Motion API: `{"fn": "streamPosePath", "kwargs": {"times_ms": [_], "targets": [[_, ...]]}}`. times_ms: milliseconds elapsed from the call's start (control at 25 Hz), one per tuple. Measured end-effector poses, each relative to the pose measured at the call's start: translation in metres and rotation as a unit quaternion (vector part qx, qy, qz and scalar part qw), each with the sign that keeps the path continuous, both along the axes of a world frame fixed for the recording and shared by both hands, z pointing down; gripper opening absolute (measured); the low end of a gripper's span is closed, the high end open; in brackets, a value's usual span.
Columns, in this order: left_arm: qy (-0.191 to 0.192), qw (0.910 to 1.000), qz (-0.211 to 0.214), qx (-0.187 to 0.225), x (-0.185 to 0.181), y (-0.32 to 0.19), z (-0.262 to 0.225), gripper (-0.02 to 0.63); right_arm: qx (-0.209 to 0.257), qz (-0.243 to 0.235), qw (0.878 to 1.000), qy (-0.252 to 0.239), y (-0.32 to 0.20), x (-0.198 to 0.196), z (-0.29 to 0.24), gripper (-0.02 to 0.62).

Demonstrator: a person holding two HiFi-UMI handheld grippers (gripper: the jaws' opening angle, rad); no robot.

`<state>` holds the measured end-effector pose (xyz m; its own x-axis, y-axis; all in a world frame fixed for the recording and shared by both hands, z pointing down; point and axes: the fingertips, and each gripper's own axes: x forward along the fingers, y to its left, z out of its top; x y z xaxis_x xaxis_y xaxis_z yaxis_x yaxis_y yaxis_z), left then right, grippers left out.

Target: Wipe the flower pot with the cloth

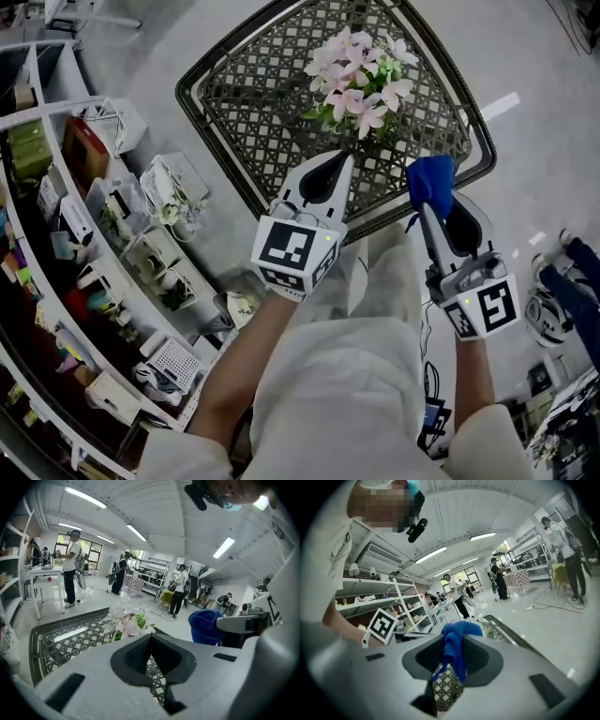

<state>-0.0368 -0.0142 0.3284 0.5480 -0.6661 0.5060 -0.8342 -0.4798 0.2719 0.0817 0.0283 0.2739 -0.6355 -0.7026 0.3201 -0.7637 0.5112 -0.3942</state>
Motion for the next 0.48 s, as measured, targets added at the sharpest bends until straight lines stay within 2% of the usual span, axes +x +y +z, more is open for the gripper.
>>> {"fn": "streamPosePath", "kwargs": {"times_ms": [480], "targets": [[-0.029,0.9987,-0.04,-0.009,-0.007,-0.052,0.067,0.023,-0.007,-0.034,0.999,0.004,-0.031,-0.005,0.052,0.121]]}}
